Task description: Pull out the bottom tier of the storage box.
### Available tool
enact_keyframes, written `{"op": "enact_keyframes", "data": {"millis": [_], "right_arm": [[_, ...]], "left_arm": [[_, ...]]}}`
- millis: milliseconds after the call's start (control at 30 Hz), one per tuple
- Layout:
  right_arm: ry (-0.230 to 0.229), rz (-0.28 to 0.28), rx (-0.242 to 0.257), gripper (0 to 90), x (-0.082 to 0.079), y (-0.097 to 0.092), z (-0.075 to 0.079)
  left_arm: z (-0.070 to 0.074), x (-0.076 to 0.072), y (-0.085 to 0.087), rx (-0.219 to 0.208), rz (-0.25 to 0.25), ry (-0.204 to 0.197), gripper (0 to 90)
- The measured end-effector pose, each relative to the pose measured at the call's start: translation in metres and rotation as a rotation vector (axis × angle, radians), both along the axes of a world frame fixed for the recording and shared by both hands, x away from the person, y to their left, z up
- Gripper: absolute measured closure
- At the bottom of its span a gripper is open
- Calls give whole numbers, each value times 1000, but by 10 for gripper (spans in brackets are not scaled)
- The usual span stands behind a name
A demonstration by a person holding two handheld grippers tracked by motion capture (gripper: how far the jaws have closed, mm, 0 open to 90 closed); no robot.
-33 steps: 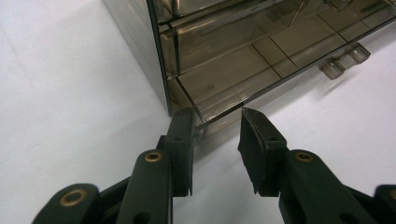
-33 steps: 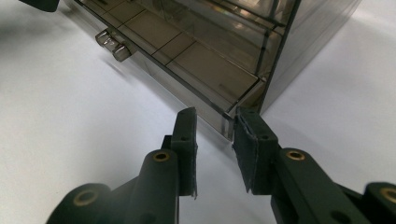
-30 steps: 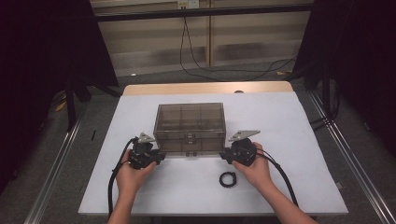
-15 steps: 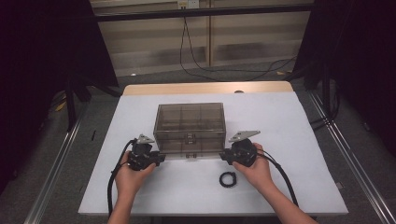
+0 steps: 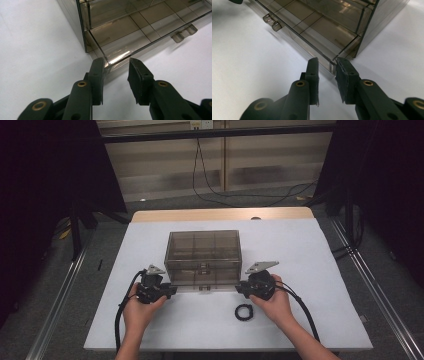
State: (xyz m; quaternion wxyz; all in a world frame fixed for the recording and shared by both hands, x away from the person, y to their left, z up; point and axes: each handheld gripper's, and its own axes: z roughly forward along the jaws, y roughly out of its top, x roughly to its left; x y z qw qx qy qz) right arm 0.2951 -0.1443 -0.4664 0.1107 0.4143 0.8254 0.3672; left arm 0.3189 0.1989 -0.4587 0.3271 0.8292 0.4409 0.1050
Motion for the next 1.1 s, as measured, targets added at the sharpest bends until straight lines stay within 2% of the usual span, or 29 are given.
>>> {"op": "enact_keyframes", "data": {"millis": [233, 1100], "right_arm": [[7, 12, 5, 722, -2, 0, 0], [7, 31, 21, 720, -7, -2, -2]], "left_arm": [[0, 0, 1, -3, -3, 13, 655], [0, -6, 2, 3, -1, 22, 660]]}}
